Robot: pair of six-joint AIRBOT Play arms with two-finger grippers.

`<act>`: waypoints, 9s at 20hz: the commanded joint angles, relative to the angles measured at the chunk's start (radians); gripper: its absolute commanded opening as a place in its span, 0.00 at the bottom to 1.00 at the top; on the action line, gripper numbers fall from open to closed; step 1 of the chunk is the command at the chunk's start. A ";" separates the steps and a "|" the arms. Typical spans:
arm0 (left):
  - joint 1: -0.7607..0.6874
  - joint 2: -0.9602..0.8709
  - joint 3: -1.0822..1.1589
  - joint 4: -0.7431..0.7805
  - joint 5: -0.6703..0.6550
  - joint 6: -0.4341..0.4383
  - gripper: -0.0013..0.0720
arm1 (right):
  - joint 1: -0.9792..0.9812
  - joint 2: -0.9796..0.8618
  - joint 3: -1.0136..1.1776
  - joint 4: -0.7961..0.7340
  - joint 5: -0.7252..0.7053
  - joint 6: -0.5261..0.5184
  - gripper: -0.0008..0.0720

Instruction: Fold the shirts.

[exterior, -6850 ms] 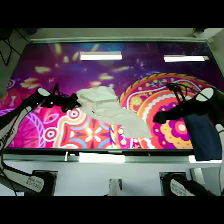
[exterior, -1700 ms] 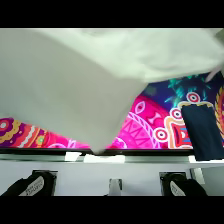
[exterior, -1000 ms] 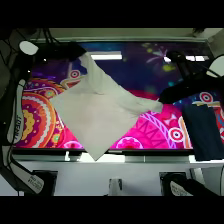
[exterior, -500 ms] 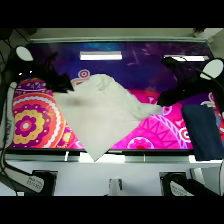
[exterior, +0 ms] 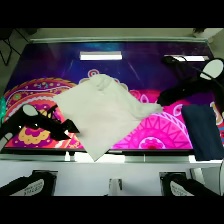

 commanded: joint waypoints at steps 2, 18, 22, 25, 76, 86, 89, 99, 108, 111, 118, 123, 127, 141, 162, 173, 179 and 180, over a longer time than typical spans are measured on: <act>0.000 0.037 -0.179 -0.107 0.130 0.028 0.99 | 0.001 0.000 0.000 0.000 -0.002 -0.003 0.04; -0.187 0.087 0.142 -0.285 0.366 0.386 0.06 | 0.000 0.154 0.137 -0.053 -0.358 0.032 0.04; -0.009 0.368 0.654 -0.185 0.383 0.360 0.06 | 0.000 0.290 0.435 -0.303 -0.599 0.115 0.04; 0.131 0.467 1.038 -0.182 0.433 0.307 0.06 | 0.000 0.398 0.634 -0.420 -0.626 0.165 0.04; 0.472 -0.357 0.336 0.179 -0.102 0.294 0.83 | -0.217 -0.313 0.158 0.066 0.211 -0.029 0.80; 0.351 -0.390 0.336 0.166 -0.090 0.302 0.08 | -0.217 -0.175 -0.221 0.014 0.098 -0.028 0.82; 0.351 -0.366 0.336 0.167 -0.108 0.359 0.06 | -0.217 -0.175 -0.328 0.053 0.026 -0.004 0.82; 0.350 -0.248 0.336 0.166 -0.113 0.372 0.06 | -0.193 -0.196 -0.539 0.214 -0.279 -0.002 0.75; 0.350 -0.083 0.401 0.107 -0.138 0.371 0.06 | -0.063 -0.143 -0.420 0.204 -0.476 -0.029 0.03; 0.350 0.108 0.627 -0.011 -0.020 0.369 0.06 | -0.063 0.032 -0.159 0.090 -0.465 -0.151 0.03; 0.350 0.486 1.246 -0.119 0.440 0.340 0.06 | -0.063 0.466 0.517 -0.161 -0.605 -0.161 0.03; 0.351 0.581 1.259 0.026 0.240 0.162 0.06 | -0.063 0.605 0.528 -0.266 -0.430 -0.076 0.04; 0.351 0.556 1.258 0.074 0.106 0.158 0.06 | -0.063 0.590 0.528 -0.275 -0.359 -0.076 0.04; 0.314 -0.037 0.710 0.146 -0.159 0.187 0.06 | -0.005 -0.226 0.269 -0.194 0.006 0.003 0.03; 0.217 -0.425 0.676 0.279 -0.130 0.232 0.06 | 0.039 -0.399 0.128 -0.151 0.046 0.086 0.04; 0.281 -0.401 0.768 0.294 -0.375 0.195 0.82 | 0.036 -0.300 0.055 -0.224 0.076 0.044 0.86; 0.370 -0.106 0.219 0.321 -0.271 0.255 0.82 | 0.036 -0.175 -0.118 -0.215 0.143 -0.013 0.83; 0.370 -0.073 0.125 0.317 -0.233 0.269 0.82 | 0.036 -0.173 -0.146 -0.214 0.145 -0.013 0.83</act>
